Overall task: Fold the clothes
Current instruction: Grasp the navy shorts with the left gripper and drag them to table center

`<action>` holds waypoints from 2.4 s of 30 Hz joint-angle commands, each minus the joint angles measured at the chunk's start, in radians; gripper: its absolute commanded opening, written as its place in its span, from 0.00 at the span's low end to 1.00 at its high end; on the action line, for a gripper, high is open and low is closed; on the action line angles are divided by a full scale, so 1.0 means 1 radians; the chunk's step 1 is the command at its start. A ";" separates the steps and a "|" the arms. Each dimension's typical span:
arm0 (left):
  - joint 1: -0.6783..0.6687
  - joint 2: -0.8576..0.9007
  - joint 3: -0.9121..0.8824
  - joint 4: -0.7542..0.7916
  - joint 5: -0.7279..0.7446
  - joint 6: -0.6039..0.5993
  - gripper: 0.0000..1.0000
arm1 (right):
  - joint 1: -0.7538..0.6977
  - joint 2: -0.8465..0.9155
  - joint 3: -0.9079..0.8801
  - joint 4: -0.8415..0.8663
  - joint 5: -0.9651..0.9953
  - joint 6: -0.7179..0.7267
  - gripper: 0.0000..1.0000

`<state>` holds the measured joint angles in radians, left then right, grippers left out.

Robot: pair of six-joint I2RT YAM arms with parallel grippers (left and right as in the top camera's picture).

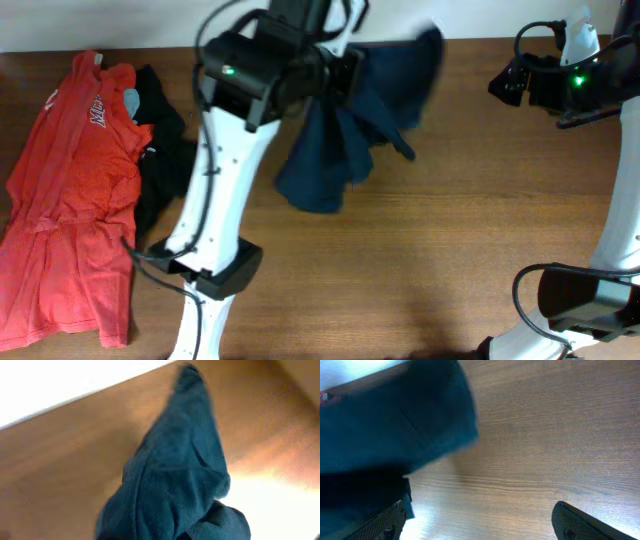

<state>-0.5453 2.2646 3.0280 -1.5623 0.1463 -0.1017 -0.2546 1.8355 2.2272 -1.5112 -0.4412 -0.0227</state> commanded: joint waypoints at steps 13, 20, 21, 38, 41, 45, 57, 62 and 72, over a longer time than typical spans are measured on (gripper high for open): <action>0.187 0.338 0.015 0.200 -0.379 0.064 0.80 | -0.003 0.004 0.008 0.008 0.035 0.004 0.99; 0.042 0.297 0.016 0.035 -0.343 0.358 0.99 | -0.003 0.005 -0.025 0.008 0.035 0.000 0.99; -0.002 0.297 0.015 0.035 -0.391 0.373 0.99 | -0.003 0.006 -0.035 0.008 0.045 0.000 0.99; -0.214 0.574 -0.004 0.144 -0.321 0.278 0.98 | -0.033 0.006 -0.052 0.035 0.072 0.002 1.00; -0.216 0.628 -0.004 0.167 -0.455 0.197 0.98 | -0.033 0.006 -0.052 0.034 0.072 0.002 1.00; -0.215 0.679 -0.004 0.175 -0.485 0.166 0.98 | -0.033 0.006 -0.052 0.034 0.072 0.002 1.00; -0.213 0.687 -0.003 0.164 -0.653 0.113 0.07 | -0.033 0.006 -0.052 0.035 0.072 0.001 1.00; -0.213 0.552 0.005 0.133 -0.713 0.100 0.01 | -0.034 0.006 -0.052 0.049 0.072 0.002 1.00; -0.185 0.211 0.005 0.166 -0.719 0.101 0.01 | -0.064 0.006 -0.052 0.066 0.001 0.005 1.00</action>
<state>-0.7444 2.5927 3.0188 -1.4040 -0.5442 0.0170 -0.2859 1.8362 2.1773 -1.4540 -0.3862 -0.0235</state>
